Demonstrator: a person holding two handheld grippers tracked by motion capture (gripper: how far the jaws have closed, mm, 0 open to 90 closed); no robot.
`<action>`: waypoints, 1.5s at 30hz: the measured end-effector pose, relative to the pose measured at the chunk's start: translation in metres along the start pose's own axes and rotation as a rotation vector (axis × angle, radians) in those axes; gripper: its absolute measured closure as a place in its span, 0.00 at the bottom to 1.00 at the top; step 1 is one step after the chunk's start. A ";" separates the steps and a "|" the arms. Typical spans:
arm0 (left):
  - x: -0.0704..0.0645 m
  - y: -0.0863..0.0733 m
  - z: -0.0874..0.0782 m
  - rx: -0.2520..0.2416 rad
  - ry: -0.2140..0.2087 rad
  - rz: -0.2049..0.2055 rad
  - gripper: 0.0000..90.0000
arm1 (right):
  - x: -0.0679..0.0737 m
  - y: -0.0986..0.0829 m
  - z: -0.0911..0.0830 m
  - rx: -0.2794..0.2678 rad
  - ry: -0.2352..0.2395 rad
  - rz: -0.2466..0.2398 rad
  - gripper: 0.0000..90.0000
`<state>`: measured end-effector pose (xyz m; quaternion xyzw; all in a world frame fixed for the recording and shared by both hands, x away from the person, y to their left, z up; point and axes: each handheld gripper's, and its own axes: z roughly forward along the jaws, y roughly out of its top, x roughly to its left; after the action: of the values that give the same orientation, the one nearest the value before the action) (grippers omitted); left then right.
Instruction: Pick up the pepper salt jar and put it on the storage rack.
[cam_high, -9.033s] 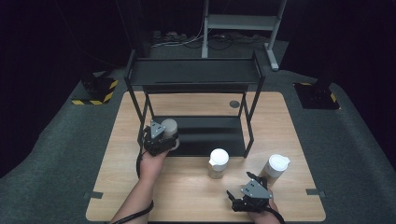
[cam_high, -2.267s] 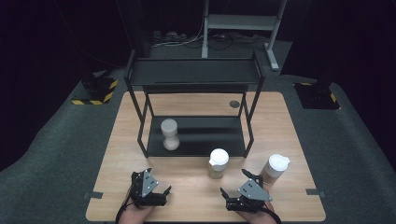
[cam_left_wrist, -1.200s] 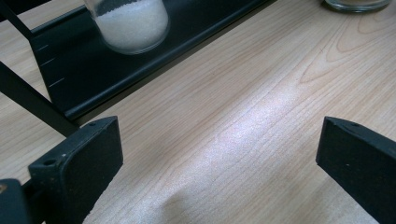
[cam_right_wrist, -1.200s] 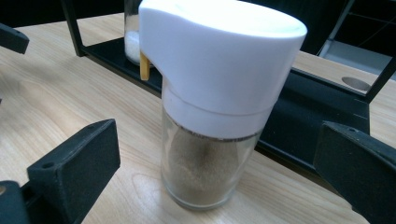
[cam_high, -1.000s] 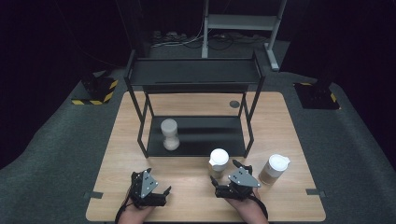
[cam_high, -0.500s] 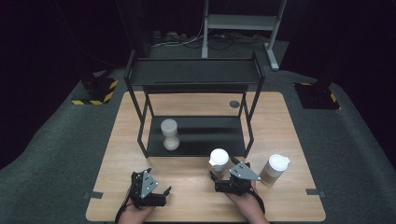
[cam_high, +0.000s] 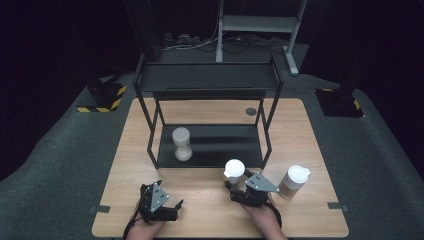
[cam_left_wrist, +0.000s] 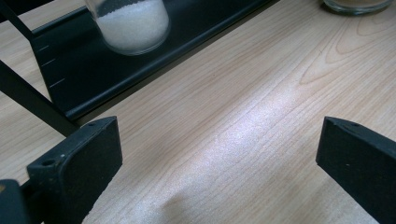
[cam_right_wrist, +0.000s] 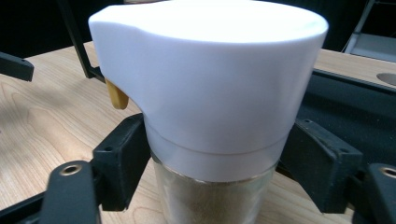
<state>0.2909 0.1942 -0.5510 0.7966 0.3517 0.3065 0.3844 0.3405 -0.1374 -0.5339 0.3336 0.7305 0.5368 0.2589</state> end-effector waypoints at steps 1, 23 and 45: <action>0.000 0.000 0.000 0.000 0.000 0.000 0.01 | 0.000 0.000 0.000 -0.002 0.002 0.000 0.31; 0.000 0.000 0.000 -0.005 -0.009 -0.002 0.01 | 0.002 0.003 0.000 0.012 -0.004 -0.004 0.34; 0.000 0.000 0.000 -0.006 -0.018 0.004 0.01 | 0.013 0.018 -0.003 -0.003 0.001 -0.028 0.34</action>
<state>0.2909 0.1947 -0.5509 0.7987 0.3460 0.3013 0.3893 0.3338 -0.1259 -0.5163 0.3228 0.7344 0.5342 0.2665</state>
